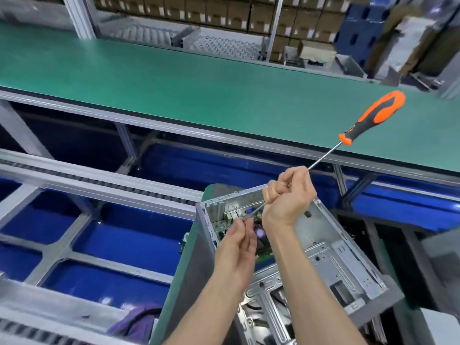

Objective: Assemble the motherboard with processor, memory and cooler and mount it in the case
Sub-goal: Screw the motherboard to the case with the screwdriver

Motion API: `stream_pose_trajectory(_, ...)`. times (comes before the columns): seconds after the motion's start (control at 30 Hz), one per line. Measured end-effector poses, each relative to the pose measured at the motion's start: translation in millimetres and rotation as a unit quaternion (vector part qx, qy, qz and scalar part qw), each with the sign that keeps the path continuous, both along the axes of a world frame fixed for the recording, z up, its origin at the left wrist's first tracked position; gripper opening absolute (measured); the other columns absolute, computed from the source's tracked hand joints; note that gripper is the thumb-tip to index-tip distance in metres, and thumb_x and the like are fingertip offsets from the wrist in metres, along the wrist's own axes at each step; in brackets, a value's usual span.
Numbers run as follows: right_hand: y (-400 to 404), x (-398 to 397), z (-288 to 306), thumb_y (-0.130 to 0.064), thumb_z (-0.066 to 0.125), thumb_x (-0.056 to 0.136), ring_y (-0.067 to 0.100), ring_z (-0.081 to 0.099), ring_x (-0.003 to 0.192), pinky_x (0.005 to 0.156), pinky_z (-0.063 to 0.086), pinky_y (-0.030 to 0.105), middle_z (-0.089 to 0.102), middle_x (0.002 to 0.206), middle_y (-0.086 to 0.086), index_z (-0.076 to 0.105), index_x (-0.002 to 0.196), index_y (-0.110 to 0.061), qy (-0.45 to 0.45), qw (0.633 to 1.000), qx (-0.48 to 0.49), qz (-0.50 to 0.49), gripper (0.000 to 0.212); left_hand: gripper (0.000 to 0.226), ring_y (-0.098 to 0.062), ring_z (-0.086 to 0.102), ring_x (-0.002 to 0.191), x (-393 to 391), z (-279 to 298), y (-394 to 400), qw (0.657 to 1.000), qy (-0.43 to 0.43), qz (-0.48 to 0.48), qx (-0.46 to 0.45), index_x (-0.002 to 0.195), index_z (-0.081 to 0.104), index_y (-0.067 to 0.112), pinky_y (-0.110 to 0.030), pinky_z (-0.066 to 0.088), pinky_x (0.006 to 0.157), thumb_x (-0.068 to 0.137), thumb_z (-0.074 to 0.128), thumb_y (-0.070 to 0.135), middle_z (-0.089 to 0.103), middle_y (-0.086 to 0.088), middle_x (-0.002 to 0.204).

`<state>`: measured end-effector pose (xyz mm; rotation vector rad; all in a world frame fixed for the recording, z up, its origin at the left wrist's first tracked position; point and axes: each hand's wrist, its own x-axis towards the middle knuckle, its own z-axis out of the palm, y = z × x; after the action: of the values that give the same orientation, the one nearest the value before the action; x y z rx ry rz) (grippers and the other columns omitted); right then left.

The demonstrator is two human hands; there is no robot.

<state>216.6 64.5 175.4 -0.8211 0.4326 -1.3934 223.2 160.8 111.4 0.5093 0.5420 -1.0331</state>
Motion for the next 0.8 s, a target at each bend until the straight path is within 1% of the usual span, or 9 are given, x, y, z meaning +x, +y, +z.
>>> stream_pose_trajectory(0.2, -4, 4, 6, -0.008, 0.036, 0.098, 0.007, 0.013, 0.042, 0.049, 0.021, 0.014, 0.016, 0.051, -0.002, 0.044, 0.059, -0.017, -0.015, 0.999, 0.032, -0.041, 0.041, 0.026, -0.014, 0.076, 0.084, 0, 3, -11, 0.999, 0.018, 0.013, -0.031, 0.114, 0.064, 0.004, -0.023, 0.058, 0.059, 0.090, 0.065, 0.014, 0.077, -0.012, 0.100)
stream_pose_trajectory(0.33, -9, 5, 14, -0.015, 0.040, 0.096, 0.007, 0.012, 0.045, 0.050, 0.019, 0.016, 0.015, 0.052, -0.001, 0.041, 0.060, -0.015, -0.020, 0.998, 0.045, -0.035, 0.035, 0.044, -0.014, 0.074, 0.096, -2, 6, -14, 0.999, -0.019, 0.008, -0.045, 0.120, 0.062, 0.003, -0.022, 0.059, 0.066, 0.079, 0.067, 0.019, 0.074, -0.012, 0.112)
stream_pose_trajectory(0.5, -16, 8, 21, -0.024, 0.043, 0.097, 0.007, 0.011, 0.045, 0.049, 0.017, 0.017, 0.013, 0.053, 0.000, 0.042, 0.060, -0.015, -0.011, 0.999, 0.036, -0.010, 0.038, 0.039, -0.020, 0.070, 0.108, 4, -3, -4, 0.995, -0.089, -0.028, -0.028, 0.125, 0.059, -0.001, -0.027, 0.060, 0.080, 0.094, 0.057, 0.023, 0.069, -0.016, 0.123)
stream_pose_trajectory(0.57, -18, 8, 19, -0.022, 0.040, 0.101, 0.007, 0.012, 0.044, 0.049, 0.018, 0.016, 0.015, 0.053, -0.001, 0.043, 0.061, -0.015, -0.004, 1.000, 0.030, 0.002, 0.042, 0.035, -0.021, 0.069, 0.111, 7, -6, 2, 0.986, -0.162, -0.038, 0.016, 0.128, 0.058, 0.000, -0.031, 0.057, 0.090, 0.103, 0.048, 0.023, 0.070, -0.013, 0.122)
stream_pose_trajectory(0.6, -19, 8, 18, -0.021, 0.039, 0.103, 0.007, 0.012, 0.043, 0.049, 0.018, 0.016, 0.016, 0.052, -0.002, 0.043, 0.061, -0.015, 0.000, 1.000, 0.024, 0.009, 0.043, 0.031, -0.018, 0.069, 0.111, 9, -8, 4, 0.971, -0.229, -0.036, 0.059, 0.129, 0.060, 0.005, -0.033, 0.054, 0.094, 0.105, 0.047, 0.021, 0.072, -0.007, 0.119)
stream_pose_trajectory(0.63, -19, 8, 17, -0.020, 0.038, 0.105, 0.007, 0.013, 0.043, 0.049, 0.019, 0.015, 0.016, 0.052, -0.002, 0.043, 0.062, -0.015, 0.005, 1.000, 0.017, 0.016, 0.043, 0.027, -0.013, 0.068, 0.111, 13, -6, 6, 0.937, -0.325, -0.038, 0.125, 0.126, 0.064, 0.014, -0.032, 0.052, 0.097, 0.105, 0.049, 0.019, 0.074, 0.001, 0.116)
stream_pose_trajectory(0.7, -19, 8, 13, -0.020, 0.038, 0.105, 0.007, 0.013, 0.042, 0.049, 0.020, 0.014, 0.018, 0.052, -0.004, 0.042, 0.064, -0.014, 0.017, 0.999, -0.001, 0.030, 0.042, 0.026, 0.000, 0.066, 0.108, 27, 2, 7, 0.811, -0.535, -0.050, 0.231, 0.112, 0.071, 0.036, -0.026, 0.049, 0.095, 0.103, 0.054, 0.019, 0.073, 0.017, 0.110)
stream_pose_trajectory(0.73, -18, 10, 11, -0.021, 0.038, 0.105, 0.007, 0.013, 0.042, 0.049, 0.020, 0.014, 0.019, 0.052, -0.004, 0.042, 0.065, -0.013, 0.024, 0.999, -0.011, 0.037, 0.041, 0.027, 0.003, 0.065, 0.104, 35, 7, 4, 0.754, -0.611, -0.068, 0.230, 0.107, 0.073, 0.040, -0.023, 0.049, 0.092, 0.101, 0.056, 0.020, 0.072, 0.022, 0.107)
stream_pose_trajectory(0.8, -14, 14, 4, -0.022, 0.038, 0.105, 0.007, 0.015, 0.041, 0.047, 0.021, 0.015, 0.021, 0.051, -0.005, 0.042, 0.066, -0.013, 0.042, 0.997, -0.033, 0.050, 0.040, 0.027, 0.005, 0.064, 0.090, 51, 17, -6, 0.685, -0.695, -0.133, 0.173, 0.102, 0.074, 0.042, -0.019, 0.048, 0.081, 0.095, 0.064, 0.018, 0.072, 0.024, 0.097)
